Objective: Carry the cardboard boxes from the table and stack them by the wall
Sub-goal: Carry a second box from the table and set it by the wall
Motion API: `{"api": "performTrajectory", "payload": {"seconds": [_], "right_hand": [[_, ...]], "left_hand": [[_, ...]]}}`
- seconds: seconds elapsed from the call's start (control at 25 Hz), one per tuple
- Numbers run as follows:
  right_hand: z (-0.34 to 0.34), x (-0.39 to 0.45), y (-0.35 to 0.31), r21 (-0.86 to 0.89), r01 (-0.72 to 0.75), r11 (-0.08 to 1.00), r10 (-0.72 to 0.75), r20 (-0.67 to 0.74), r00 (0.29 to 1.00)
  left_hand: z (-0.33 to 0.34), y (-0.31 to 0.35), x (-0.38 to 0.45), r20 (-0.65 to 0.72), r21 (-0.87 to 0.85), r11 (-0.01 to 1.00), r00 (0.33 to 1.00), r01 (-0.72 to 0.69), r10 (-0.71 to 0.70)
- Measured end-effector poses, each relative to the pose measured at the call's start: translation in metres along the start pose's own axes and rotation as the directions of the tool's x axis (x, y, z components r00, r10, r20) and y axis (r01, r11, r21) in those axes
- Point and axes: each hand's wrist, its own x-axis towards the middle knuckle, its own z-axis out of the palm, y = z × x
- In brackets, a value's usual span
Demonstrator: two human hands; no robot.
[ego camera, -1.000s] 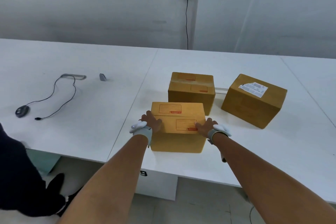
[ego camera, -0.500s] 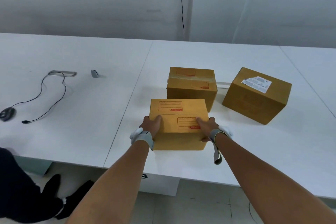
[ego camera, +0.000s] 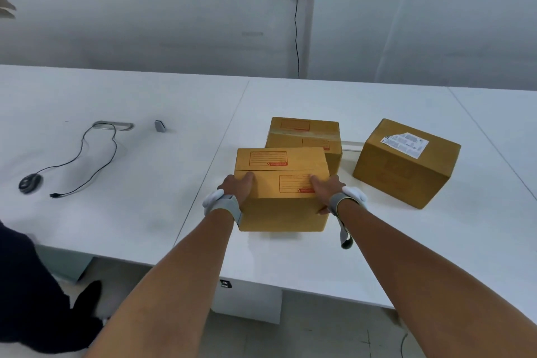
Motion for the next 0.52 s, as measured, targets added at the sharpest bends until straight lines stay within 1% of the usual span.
{"api": "performTrajectory", "payload": {"seconds": [0.16, 0.36, 0.52], "right_hand": [[-0.015, -0.008, 0.003, 0.035, 0.052, 0.998, -0.054, 0.049, 0.997], [-0.032, -0.02, 0.019, 0.035, 0.114, 0.993, -0.118, 0.13, 0.984], [-0.046, -0.032, 0.041, 0.003, 0.197, 0.98, -0.194, 0.193, 0.962]], "left_hand": [[-0.006, 0.008, -0.034, -0.054, 0.024, 1.0, 0.998, 0.009, -0.008], [0.004, 0.002, -0.089, -0.121, -0.048, 0.996, 0.989, 0.075, -0.08], [0.019, -0.007, -0.137, -0.173, -0.087, 0.986, 0.973, 0.142, -0.155]]}}
